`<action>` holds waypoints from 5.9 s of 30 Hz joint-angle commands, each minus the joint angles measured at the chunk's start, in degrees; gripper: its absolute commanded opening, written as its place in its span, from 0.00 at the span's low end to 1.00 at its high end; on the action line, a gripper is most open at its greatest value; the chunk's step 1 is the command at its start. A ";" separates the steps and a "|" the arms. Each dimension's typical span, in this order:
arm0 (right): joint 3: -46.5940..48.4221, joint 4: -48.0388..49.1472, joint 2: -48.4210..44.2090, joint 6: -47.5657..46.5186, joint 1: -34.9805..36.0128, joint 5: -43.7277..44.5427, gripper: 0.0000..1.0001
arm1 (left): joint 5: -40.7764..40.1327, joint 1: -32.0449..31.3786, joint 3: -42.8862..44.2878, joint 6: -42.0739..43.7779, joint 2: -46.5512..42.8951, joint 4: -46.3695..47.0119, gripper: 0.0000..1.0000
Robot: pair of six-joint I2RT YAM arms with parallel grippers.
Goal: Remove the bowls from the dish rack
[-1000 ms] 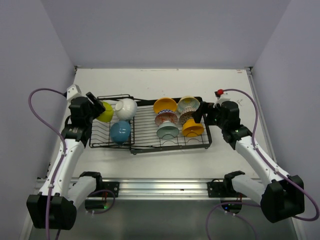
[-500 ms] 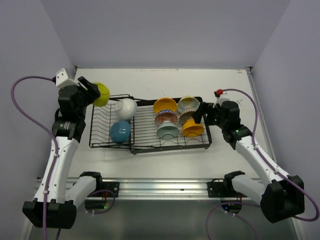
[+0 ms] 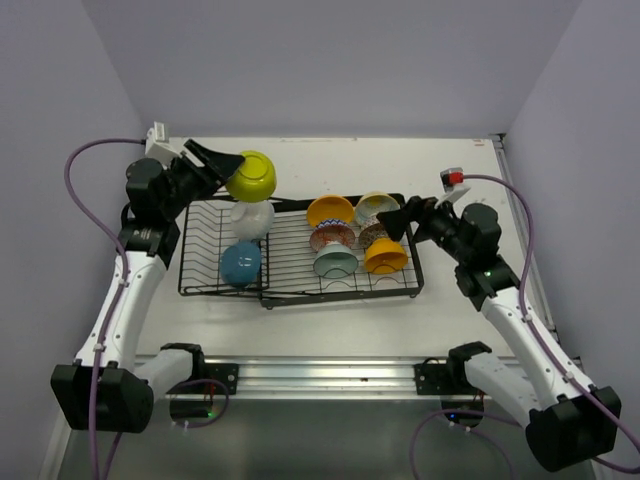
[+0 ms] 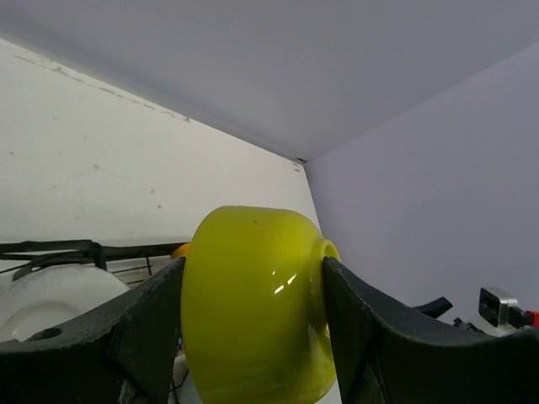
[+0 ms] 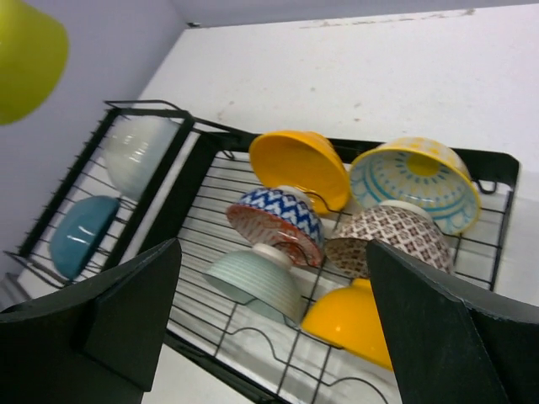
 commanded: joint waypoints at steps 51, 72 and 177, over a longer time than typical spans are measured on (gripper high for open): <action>4.18 88.77 28.23 63.61 15.04 -18.56 0.60 | 16.78 -14.70 -17.52 -28.64 13.74 79.88 0.00; 8.22 88.68 29.37 66.33 15.12 -17.77 0.00 | 20.55 -16.02 -15.33 -40.08 26.84 94.93 0.59; 48.86 -36.14 45.48 -9.78 -10.90 21.08 0.73 | -13.20 -10.13 -8.47 33.76 -3.05 -6.69 1.00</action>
